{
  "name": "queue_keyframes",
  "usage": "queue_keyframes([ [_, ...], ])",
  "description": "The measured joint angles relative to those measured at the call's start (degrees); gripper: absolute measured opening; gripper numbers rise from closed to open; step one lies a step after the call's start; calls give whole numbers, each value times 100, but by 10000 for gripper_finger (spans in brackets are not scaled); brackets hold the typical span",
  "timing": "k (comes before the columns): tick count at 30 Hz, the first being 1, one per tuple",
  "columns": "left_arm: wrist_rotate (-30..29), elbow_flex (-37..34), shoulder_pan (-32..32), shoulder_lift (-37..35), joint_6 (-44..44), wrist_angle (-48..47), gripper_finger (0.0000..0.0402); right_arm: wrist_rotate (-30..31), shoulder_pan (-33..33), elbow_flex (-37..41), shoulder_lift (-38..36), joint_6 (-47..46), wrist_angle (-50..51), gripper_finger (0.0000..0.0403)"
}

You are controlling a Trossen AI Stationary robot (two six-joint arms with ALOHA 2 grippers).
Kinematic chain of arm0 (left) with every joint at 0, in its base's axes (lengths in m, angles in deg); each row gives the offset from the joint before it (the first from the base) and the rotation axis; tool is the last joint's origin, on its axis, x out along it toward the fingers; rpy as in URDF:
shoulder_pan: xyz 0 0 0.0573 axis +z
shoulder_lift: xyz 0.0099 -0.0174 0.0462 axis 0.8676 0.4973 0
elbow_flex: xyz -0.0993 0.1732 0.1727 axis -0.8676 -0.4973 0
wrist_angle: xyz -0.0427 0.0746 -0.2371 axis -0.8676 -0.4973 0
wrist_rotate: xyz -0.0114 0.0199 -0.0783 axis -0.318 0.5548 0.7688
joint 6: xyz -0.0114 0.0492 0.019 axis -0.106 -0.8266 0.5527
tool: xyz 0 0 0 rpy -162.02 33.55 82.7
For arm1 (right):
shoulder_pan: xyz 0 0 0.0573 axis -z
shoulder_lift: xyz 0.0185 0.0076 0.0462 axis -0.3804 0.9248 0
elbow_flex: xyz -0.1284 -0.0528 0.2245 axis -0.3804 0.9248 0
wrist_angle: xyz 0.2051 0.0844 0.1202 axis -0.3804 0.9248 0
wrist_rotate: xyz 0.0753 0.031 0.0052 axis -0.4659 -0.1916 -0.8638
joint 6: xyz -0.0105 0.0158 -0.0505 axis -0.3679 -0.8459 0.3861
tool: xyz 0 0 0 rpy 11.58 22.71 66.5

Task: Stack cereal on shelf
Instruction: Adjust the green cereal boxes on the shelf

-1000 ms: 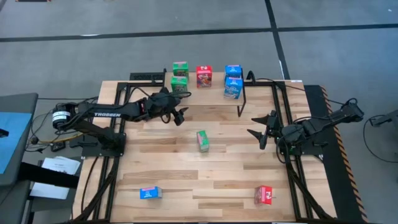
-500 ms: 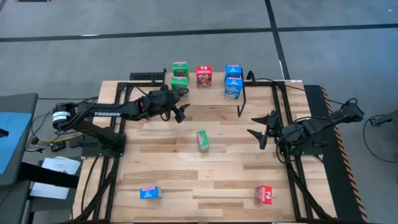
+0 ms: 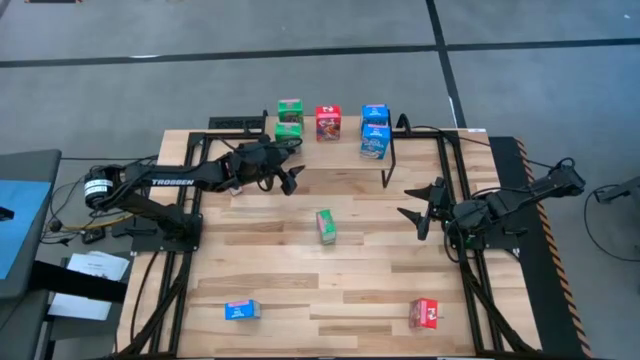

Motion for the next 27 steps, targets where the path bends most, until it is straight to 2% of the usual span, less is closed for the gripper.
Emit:
queue_keyframes([
  [8,17,2,248,0,-81,147,270,0,0,0,-1,0,0,313],
  [19,168,7,218,-2,-44,150,270,0,-2,0,0,0,1,313],
  [27,38,11,163,-597,194,-1086,270,-1,0,0,0,0,1,313],
])
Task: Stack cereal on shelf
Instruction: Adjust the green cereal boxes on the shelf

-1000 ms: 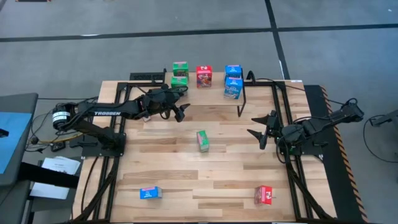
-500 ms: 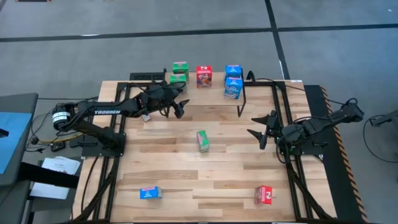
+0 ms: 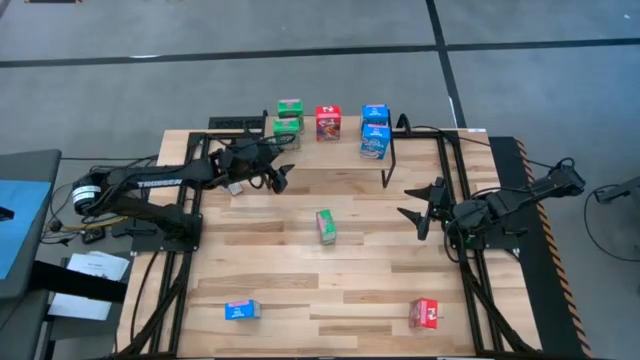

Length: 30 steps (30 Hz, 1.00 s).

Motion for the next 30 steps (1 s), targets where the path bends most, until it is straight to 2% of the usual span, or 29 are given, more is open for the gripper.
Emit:
queue_keyframes([
  [4,-557,-1,-65,-345,-102,-322,270,0,-2,0,-1,0,1,313],
  [7,-679,-2,-18,-412,-163,-243,270,1,0,0,-1,0,-1,313],
  [20,-313,-4,359,57,-205,368,270,0,0,0,0,0,2,313],
  [30,-168,-7,209,101,173,375,270,1,0,0,-1,0,5,313],
])
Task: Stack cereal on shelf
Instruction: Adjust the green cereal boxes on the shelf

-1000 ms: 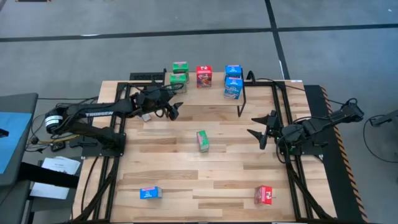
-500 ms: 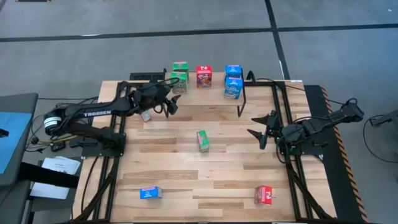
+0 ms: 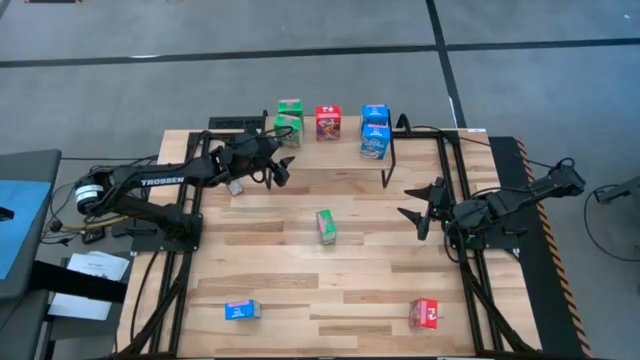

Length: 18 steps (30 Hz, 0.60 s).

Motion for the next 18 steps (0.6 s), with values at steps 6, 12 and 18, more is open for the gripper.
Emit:
queue_keyframes([
  [6,30,0,-332,24,-55,167,270,0,-1,0,0,0,0,313],
  [12,3,0,-457,24,-336,539,270,-2,0,0,0,0,0,313],
  [18,165,0,-360,24,-323,737,270,0,0,0,0,0,0,313],
])
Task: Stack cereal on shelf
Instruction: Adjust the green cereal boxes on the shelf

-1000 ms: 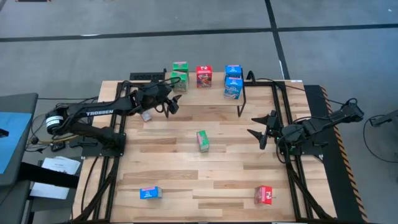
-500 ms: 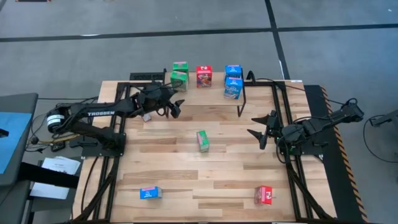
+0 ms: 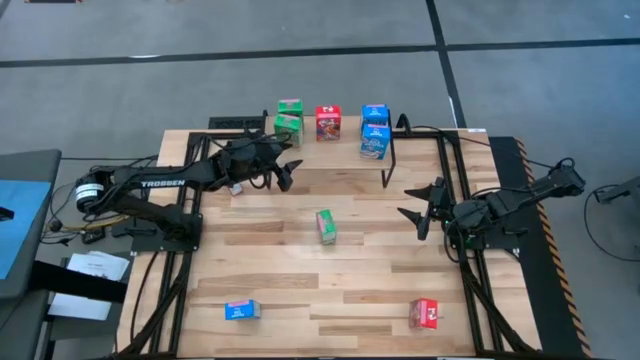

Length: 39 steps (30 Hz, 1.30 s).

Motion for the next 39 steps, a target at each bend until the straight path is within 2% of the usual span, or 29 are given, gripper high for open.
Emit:
queue_keyframes([
  [12,77,0,244,0,79,18,270,0,-2,0,0,0,2,313],
  [18,684,0,32,0,519,77,270,-2,-2,0,0,0,0,313],
  [20,541,0,-147,0,591,73,270,-2,-2,0,1,0,0,313],
  [26,-518,5,-617,141,575,370,270,-1,-1,0,1,0,0,313],
  [33,-804,190,-618,627,-3,208,270,0,0,-2,0,0,39,313],
  [39,-1222,267,-579,669,-117,223,270,-9,0,0,0,0,127,313],
])
